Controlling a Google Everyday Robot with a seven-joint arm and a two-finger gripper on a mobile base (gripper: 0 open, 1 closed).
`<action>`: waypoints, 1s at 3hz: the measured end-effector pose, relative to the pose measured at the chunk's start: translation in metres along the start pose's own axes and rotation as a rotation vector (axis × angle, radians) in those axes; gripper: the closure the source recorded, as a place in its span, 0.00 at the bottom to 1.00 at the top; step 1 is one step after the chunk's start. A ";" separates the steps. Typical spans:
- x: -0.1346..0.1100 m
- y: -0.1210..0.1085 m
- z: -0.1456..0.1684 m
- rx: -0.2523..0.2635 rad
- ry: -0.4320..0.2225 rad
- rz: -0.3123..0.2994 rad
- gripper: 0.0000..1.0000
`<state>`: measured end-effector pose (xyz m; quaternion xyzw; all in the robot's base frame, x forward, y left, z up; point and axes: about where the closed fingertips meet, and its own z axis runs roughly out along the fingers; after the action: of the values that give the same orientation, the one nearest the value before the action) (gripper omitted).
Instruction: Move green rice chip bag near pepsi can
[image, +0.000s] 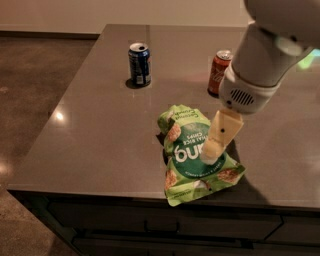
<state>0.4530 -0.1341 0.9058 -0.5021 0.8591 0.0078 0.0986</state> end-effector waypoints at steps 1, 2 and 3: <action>-0.011 0.010 0.018 -0.037 -0.006 0.042 0.00; -0.018 0.013 0.028 -0.049 -0.015 0.080 0.00; -0.019 0.010 0.036 -0.058 -0.023 0.143 0.19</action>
Offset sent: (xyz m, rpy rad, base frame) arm 0.0051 0.0331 -0.0408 0.0715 0.0582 -0.1288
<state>0.4592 -0.1092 0.8728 -0.4417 0.8911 0.0454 0.0933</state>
